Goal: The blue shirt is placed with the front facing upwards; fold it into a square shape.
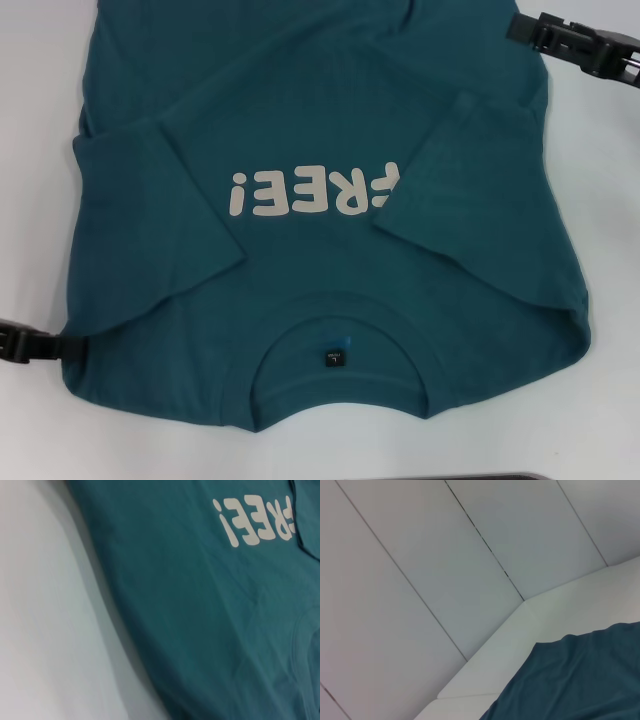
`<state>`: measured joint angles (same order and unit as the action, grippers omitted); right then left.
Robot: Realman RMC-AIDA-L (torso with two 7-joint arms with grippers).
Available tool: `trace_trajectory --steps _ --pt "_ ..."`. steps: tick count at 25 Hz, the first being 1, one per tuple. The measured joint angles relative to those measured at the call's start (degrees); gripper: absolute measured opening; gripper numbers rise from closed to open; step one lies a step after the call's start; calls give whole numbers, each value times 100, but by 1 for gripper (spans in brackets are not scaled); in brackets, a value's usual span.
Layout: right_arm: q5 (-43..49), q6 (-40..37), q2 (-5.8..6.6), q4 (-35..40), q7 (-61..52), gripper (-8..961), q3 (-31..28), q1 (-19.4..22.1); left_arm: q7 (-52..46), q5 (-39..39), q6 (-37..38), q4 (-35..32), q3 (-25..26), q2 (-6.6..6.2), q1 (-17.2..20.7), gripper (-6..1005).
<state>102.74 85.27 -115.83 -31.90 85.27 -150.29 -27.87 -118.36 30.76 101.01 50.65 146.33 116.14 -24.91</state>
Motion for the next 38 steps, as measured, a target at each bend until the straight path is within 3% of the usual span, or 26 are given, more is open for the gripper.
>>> trace_trajectory --steps 9,17,27,32,38 --pt "87 117 14 0 0 944 69 65 -65 8 49 51 27 -86 42 15" --pt "650 454 133 -301 -563 944 79 304 -114 40 48 95 156 -99 17 15" --pt "1101 1237 390 -825 -1550 945 23 932 -115 2 89 63 124 -60 4 15" --pt "1366 1391 469 -984 -2041 944 22 1253 -120 0 149 80 111 -40 11 15" --pt "1904 1479 651 -1016 -2785 945 -53 1436 -123 0 159 85 107 -41 19 16"
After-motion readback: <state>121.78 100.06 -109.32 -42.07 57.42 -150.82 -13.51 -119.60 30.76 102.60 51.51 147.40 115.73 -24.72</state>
